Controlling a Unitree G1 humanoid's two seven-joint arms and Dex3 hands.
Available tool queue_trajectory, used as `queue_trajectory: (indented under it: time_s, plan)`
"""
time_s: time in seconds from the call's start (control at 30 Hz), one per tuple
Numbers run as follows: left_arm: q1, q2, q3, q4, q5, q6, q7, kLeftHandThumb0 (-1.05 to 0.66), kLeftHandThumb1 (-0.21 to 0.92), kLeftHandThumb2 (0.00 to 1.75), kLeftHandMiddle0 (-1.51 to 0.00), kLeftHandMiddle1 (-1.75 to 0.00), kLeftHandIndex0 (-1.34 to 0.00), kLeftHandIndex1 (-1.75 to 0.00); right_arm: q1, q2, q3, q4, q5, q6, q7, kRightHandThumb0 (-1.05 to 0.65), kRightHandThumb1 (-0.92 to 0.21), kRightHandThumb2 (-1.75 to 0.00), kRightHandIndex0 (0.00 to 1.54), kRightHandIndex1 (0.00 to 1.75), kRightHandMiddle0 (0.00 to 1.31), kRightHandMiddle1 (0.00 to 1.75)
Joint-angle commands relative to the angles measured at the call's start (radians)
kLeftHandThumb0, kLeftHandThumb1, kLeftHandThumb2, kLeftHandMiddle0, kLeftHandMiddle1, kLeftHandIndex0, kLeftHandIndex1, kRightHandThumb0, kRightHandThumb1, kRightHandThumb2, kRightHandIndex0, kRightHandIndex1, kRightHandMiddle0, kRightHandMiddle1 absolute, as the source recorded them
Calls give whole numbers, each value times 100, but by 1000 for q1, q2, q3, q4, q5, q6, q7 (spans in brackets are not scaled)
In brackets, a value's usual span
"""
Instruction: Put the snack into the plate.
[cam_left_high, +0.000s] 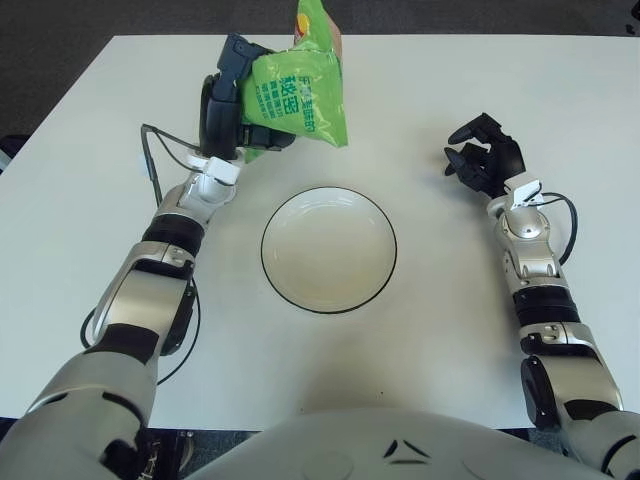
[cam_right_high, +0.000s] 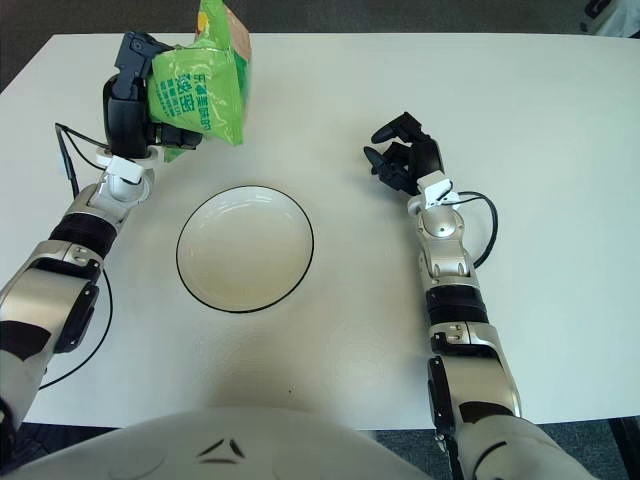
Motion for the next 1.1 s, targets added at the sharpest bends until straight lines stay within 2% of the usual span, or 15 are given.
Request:
queue_trajectory:
  time_s: [0.0,0.2,0.4,0.53,0.67,0.8,0.83,0.87,0.9,0.93,0.97,1.0,1.07]
  plan:
    - [26,-11,19,-54,-39,-45,-66,41,49,108,-47,-175,-61,-175,86,7,30,76,-27,58,37,-36,-92,-28,95,132,46,148]
    - [67,-35,38,-112,-74,-49,-163,42,48,110,-48,-175,-61,-175,85,5,32,81,-27,56,40,-36,-92,-28,95,131,46,148]
    - [107,-10,-73,-178,-215,-83,-339,42,46,112,-49,-175,-63,-175,82,2,35,88,-27,51,46,-36,-92,-28,95,130,46,148]
    - [104,-4,-124,-184,-297,-127,-420,42,45,114,-50,-175,-65,-175,81,-1,36,93,-28,48,51,-36,-92,-28,95,129,46,148]
    - [89,-3,-212,-177,-400,-170,-499,43,44,116,-51,-175,-66,-175,79,-4,38,97,-29,44,56,-36,-92,-28,95,129,46,148]
    - [74,1,-306,-207,-533,-144,-599,43,43,117,-52,-175,-67,-175,80,-6,40,95,-30,45,59,-36,-92,-28,95,128,46,148]
    - [75,26,-316,-154,-541,-136,-654,43,43,117,-52,-175,-67,-175,80,-7,41,95,-31,46,59,-36,-92,-28,95,128,46,148]
    - [77,44,-322,-115,-552,-129,-701,34,49,102,-55,-159,-67,-168,80,-8,42,95,-32,46,60,-36,-92,-28,95,128,46,148]
    - [81,65,-334,-61,-585,-110,-780,22,62,69,-64,-132,-68,-154,79,-9,43,95,-33,47,60,-36,-92,-28,95,128,46,149]
    - [83,77,-342,-28,-617,-95,-843,14,71,48,-67,-128,-70,-135,79,-10,44,95,-33,48,60,-36,-92,-28,95,128,46,149]
    - [87,79,-368,-101,-696,-26,-916,11,74,40,-68,-127,-70,-128,79,-12,45,95,-34,49,61,-36,-92,-28,95,127,46,149]
    - [89,79,-382,-160,-755,25,-972,7,69,51,-65,-137,-68,-123,79,-12,46,93,-35,51,61,-36,-92,-28,95,127,46,149]
    - [86,68,-380,-236,-817,91,-1040,3,60,70,-61,-149,-62,-126,78,-14,48,92,-35,53,62,-36,-92,-28,95,127,46,149]
